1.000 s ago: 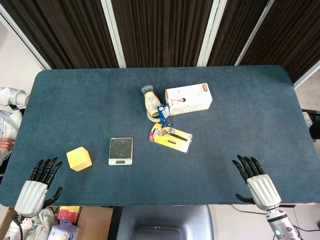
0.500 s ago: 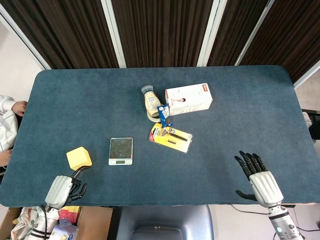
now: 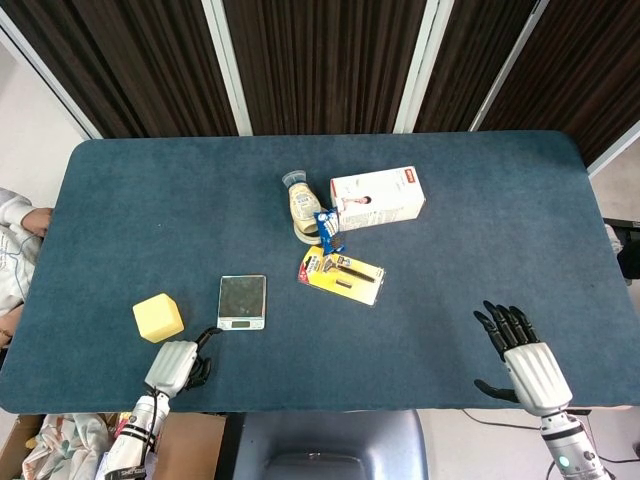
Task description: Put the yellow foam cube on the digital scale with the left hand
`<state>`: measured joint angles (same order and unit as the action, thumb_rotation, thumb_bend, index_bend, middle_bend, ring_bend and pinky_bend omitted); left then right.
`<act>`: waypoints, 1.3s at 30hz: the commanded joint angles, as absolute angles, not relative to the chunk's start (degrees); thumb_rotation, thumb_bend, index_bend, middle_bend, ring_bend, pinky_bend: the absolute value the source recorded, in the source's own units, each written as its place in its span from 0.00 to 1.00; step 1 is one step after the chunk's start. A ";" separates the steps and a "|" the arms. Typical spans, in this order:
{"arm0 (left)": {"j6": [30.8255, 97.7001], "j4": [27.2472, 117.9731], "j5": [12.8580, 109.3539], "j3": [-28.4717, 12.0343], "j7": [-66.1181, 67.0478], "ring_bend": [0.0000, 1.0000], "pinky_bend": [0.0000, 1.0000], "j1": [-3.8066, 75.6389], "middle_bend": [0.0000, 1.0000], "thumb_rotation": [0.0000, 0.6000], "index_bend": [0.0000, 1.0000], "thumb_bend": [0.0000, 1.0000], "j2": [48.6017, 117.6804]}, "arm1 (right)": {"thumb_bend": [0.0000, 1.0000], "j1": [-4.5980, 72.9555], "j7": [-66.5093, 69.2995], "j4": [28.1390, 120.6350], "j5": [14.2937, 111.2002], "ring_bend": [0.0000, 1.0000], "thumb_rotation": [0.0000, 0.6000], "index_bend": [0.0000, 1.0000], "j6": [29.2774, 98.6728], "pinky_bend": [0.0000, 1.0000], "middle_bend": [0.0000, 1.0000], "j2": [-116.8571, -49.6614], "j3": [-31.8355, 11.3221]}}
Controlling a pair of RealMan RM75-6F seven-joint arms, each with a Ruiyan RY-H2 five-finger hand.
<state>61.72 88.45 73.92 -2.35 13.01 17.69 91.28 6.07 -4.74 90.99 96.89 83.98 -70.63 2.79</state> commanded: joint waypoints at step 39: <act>62.84 84.67 72.77 -1.17 15.66 1.00 1.00 19.67 1.00 1.00 0.17 0.60 93.63 | 0.23 5.81 -5.40 91.98 95.63 0.00 1.00 0.00 83.44 0.00 0.00 -70.10 2.62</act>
